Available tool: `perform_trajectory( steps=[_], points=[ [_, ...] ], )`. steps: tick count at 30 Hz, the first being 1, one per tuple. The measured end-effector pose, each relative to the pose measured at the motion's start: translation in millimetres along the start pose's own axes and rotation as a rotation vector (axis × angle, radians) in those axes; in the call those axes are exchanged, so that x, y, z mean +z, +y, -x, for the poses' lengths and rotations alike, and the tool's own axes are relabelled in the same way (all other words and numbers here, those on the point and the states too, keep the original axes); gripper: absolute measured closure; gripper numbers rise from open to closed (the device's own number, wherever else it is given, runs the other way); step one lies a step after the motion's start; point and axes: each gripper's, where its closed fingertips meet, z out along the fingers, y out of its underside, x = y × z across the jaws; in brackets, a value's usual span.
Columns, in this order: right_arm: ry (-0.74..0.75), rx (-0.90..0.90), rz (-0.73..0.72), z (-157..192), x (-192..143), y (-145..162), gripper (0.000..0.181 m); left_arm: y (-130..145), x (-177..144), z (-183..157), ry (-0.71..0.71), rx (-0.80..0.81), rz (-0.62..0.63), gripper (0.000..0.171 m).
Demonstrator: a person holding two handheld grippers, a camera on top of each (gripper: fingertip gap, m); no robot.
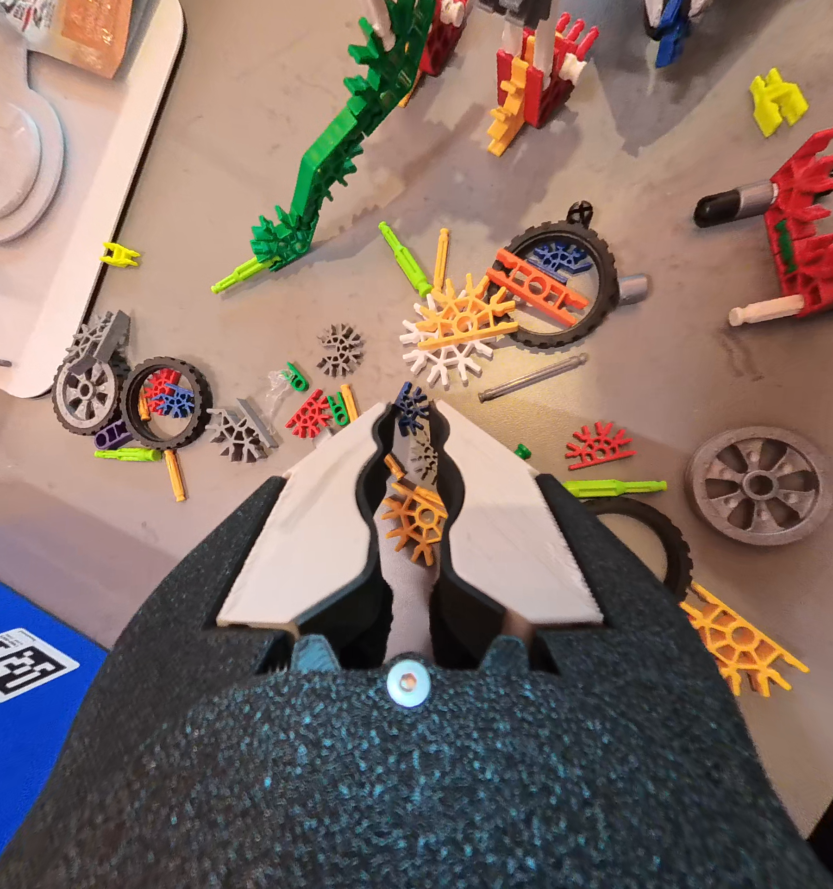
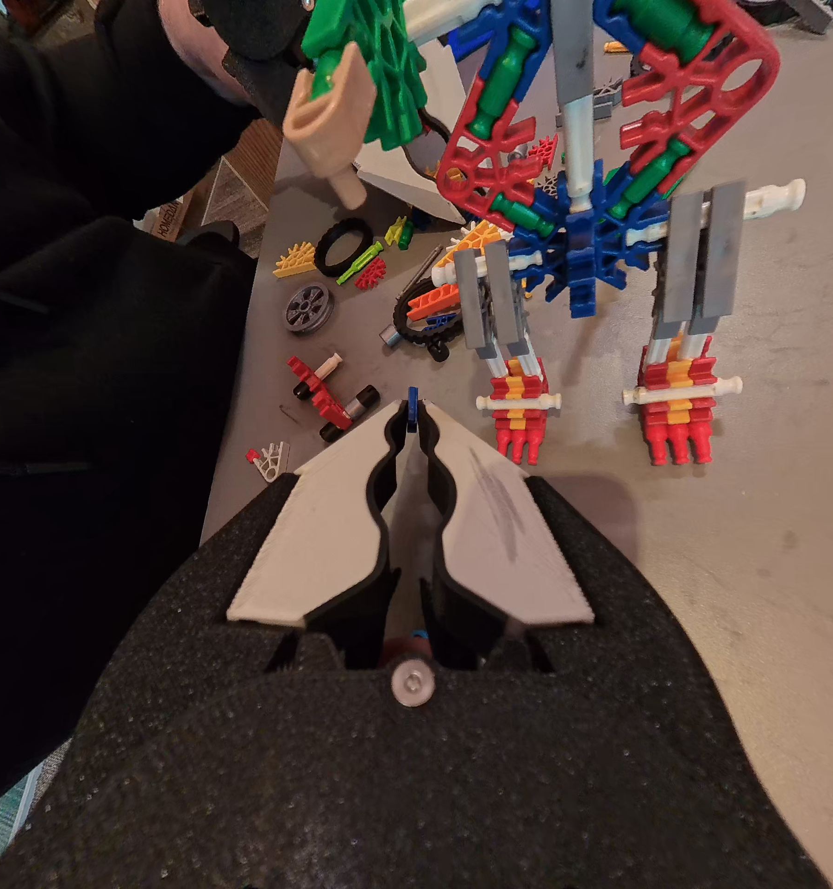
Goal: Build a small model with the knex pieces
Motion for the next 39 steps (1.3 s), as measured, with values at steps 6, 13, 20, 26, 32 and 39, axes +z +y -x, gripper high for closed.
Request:
perform_trajectory(
  steps=[6,13,20,26,32,39],
  points=[
    [0.001,-0.002,0.002,0.1,0.4,0.4,0.178,0.6,-1.4,1.4,-0.034,0.012,-0.012,0.166],
    [0.000,-0.004,0.003,0.4,0.8,0.6,0.178,-0.6,-2.4,-2.1,-0.040,0.018,-0.021,0.169],
    [-0.001,-0.003,0.003,0.5,0.8,0.5,0.178,-2.7,-2.5,-0.5,-0.048,0.006,-0.032,0.171],
    [-0.001,-0.003,0.004,0.5,1.1,0.6,0.178,-1.3,-2.9,-0.2,-0.042,-0.001,-0.031,0.171],
    [-0.001,-0.003,0.004,0.6,1.2,0.4,0.178,1.9,-1.7,5.6,-0.032,-0.020,-0.009,0.161],
    [-0.002,-0.002,0.003,0.5,1.1,0.3,0.178,1.4,0.7,11.4,-0.033,-0.054,0.002,0.151]
  ],
)
